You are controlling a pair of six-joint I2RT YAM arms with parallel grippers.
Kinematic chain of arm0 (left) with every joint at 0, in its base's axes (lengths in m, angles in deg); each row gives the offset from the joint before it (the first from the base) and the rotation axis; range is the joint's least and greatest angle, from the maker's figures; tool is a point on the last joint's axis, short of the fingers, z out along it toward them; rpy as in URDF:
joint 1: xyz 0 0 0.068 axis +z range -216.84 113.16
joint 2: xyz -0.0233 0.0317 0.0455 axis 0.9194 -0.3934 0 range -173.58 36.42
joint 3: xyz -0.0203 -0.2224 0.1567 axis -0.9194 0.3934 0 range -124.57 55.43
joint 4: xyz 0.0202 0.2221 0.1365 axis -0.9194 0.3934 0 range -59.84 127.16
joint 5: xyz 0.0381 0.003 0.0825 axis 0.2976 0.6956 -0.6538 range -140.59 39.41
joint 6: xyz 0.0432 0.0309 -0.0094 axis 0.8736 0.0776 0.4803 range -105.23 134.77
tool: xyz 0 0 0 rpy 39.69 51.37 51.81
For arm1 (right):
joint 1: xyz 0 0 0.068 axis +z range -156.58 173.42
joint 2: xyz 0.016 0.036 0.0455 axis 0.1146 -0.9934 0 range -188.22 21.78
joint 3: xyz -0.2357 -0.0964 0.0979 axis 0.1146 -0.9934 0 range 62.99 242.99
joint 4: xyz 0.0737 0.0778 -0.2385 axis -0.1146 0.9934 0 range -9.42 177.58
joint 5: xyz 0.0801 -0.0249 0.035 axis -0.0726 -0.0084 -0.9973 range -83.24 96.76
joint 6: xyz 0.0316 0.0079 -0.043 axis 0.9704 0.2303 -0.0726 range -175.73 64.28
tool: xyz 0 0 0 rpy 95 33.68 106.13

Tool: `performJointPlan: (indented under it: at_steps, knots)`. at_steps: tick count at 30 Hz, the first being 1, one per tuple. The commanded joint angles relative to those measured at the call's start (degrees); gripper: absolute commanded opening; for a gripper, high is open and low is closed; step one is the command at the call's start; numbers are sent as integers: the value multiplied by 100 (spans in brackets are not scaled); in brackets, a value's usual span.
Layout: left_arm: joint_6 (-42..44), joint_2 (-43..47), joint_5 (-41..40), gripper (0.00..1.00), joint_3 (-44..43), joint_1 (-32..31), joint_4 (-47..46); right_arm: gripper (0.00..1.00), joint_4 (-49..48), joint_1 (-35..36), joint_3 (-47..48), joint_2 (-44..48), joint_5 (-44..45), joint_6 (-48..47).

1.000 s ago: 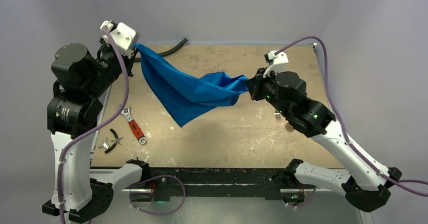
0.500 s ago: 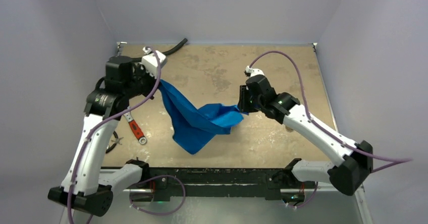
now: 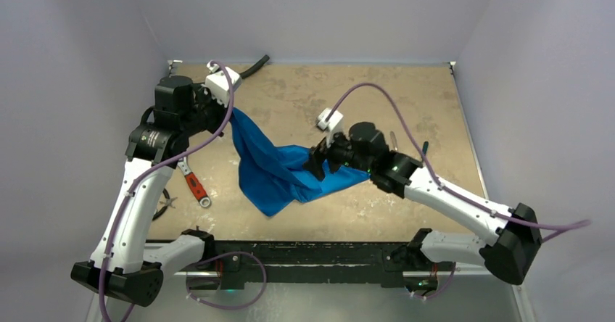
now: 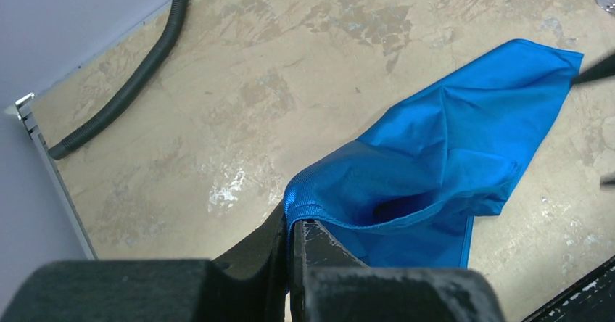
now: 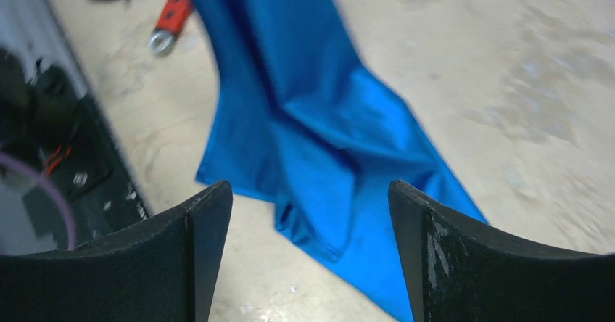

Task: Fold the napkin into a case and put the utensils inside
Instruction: Flatten out the crumpled napkin at the center of the board.

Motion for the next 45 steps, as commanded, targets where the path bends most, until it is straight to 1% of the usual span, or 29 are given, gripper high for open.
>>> performJointPlan:
  at_steps: [1,3,6,11,13,15,16,17,20,21,23,26,30,33,36,39,43,45]
  knots:
    - [-128,5,-184,0,-195,38,-223,82,-1277,727,-597,-226,-204,-748]
    - [-119,0,-219,0,-192,42,-215,82,-1708,1061,-928,-367,5,-822]
    - [-107,-17,-246,0,-236,38,-186,82,-1794,1282,-967,-834,336,-1028]
    - [-85,-36,-292,0,-350,45,-136,81,-1991,1294,-1000,-1579,856,-1203]
    - [-90,-36,-316,0,-391,43,-112,79,-2099,1296,-984,-1746,1284,-1134]
    - [-79,-28,-343,0,-410,45,-113,74,-2222,1295,-1010,-1824,1513,-1109]
    - [-66,-23,-362,0,-419,39,-117,69,-2295,1296,-1031,-1842,1667,-1063]
    - [-57,-11,-378,0,-432,36,-125,62,-2347,1297,-1049,-1846,1803,-1026]
    - [-48,-18,-400,0,-501,32,-114,13,-2312,1296,-1029,-1762,2100,-882]
    - [-47,-24,-406,0,-526,37,-103,0,-2270,1291,-1015,-1670,2173,-849]
    - [-30,-36,-408,0,-600,37,-76,0,-2092,1299,-1018,-1387,2342,-794]
    - [23,-32,-452,0,-763,38,-52,0,-1748,1302,-1023,-676,2540,-787]
    - [37,28,-457,0,-920,39,-30,0,-1521,1298,-1163,173,2342,-896]
    - [85,41,-463,0,-1034,41,-3,0,-1002,1298,-921,500,2332,-743]
    - [125,-27,-445,0,-1489,31,87,0,-482,1309,-442,927,2389,-671]
    - [91,-137,-287,0,-2254,38,240,0,46,1364,203,1270,2404,-726]
    - [44,-333,-157,0,-3453,43,635,0,1249,1659,1596,1190,2950,-698]
    - [28,-423,-100,0,-4013,37,858,0,1639,1875,2225,1160,3226,-668]
